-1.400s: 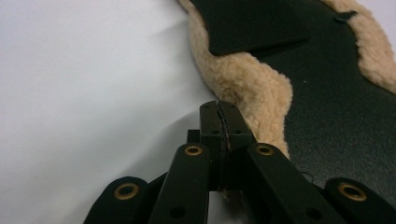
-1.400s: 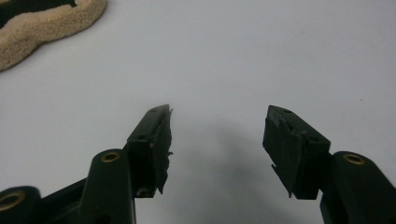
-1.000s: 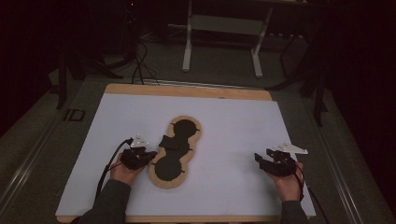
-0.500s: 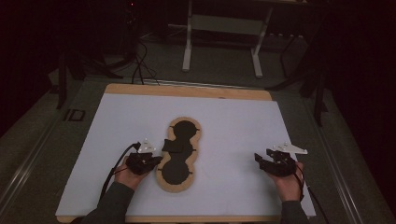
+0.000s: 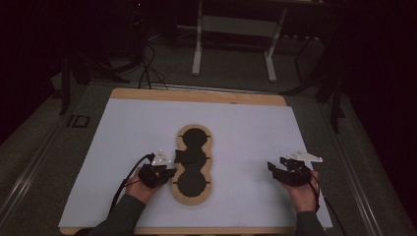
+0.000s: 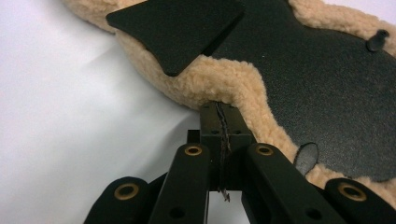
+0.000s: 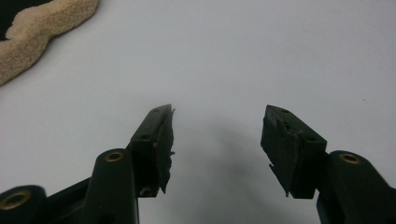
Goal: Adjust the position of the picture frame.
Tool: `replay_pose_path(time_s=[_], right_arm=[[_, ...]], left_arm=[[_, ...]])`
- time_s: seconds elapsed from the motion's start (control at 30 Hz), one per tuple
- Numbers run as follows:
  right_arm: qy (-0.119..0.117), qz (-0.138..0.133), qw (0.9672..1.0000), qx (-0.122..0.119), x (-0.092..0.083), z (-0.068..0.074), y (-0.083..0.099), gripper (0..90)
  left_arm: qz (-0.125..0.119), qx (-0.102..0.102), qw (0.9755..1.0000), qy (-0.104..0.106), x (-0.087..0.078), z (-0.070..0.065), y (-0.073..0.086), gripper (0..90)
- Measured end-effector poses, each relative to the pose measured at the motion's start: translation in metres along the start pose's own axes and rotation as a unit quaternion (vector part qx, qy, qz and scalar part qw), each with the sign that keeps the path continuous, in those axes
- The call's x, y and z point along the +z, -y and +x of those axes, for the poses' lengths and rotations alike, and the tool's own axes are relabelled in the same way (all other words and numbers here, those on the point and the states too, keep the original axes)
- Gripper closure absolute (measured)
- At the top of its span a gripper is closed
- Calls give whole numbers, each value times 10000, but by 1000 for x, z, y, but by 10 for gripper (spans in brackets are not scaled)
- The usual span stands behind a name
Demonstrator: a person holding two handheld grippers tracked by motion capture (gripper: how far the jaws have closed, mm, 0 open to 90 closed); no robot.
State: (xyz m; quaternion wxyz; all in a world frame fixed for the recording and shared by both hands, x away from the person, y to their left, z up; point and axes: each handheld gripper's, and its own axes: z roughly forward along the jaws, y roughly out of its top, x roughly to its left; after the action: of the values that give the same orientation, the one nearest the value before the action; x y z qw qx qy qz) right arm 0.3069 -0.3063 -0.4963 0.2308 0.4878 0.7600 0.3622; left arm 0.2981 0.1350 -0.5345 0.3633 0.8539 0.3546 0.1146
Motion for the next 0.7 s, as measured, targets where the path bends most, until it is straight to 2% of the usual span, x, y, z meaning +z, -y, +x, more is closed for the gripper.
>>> replay_pose_path(time_s=[0.43, 0.57, 0.7], right_arm=[[-21, 12, 10000, -28, 1, 1, 0, 432], [-14, 21, 10000, -35, 2, 2, 0, 432], [-19, 35, 10000, -77, 3, 3, 0, 433]], left_arm=[[-75, 137, 9997, 205, 9, -19, -4, 900], [-69, 82, 9994, 317, 12, -23, -6, 900], [-38, 267, 9991, 324, 18, -37, -11, 900]])
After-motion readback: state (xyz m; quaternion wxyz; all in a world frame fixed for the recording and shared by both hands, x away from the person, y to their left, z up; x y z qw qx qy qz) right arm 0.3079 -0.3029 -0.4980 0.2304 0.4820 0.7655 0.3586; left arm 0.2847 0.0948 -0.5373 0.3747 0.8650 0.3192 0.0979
